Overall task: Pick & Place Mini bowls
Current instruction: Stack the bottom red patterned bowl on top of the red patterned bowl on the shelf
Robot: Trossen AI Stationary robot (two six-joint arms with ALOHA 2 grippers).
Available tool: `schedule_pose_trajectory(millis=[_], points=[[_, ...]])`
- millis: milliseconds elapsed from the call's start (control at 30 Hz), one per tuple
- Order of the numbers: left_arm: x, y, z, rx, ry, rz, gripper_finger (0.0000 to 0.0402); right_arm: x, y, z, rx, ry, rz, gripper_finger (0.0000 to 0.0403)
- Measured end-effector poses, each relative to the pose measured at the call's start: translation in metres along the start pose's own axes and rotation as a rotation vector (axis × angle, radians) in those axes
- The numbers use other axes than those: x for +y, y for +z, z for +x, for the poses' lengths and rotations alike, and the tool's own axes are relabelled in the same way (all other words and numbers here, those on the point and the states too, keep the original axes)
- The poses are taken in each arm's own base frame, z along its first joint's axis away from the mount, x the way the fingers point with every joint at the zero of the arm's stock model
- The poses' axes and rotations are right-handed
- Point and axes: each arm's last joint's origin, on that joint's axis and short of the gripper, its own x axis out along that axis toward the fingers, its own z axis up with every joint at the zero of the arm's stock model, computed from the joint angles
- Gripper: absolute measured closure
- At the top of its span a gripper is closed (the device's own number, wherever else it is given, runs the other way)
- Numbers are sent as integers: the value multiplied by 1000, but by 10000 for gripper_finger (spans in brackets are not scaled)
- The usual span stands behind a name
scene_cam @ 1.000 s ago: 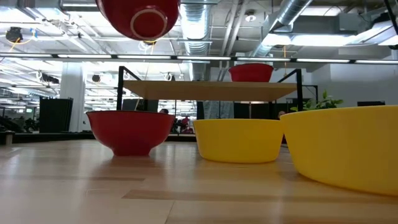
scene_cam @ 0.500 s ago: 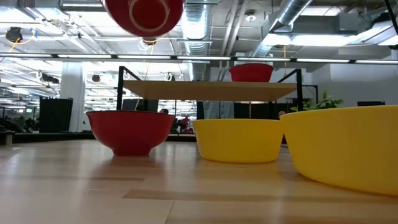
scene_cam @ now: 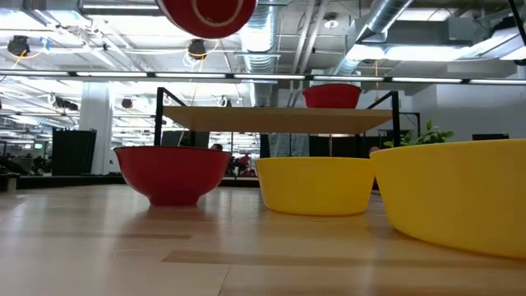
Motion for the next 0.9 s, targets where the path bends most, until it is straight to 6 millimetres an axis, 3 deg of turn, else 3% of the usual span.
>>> schedule_pose_trajectory(millis=[167, 467, 900], points=[[1, 0, 0, -1, 4, -3, 380, 0, 0, 0, -2, 1, 0, 310], [1, 2, -1, -23, -1, 16, 379, 2, 0, 1, -13, 28, -2, 392], [3, 3, -1, -27, 29, -1, 356, 2, -1, 1, -2, 34, 9, 399]])
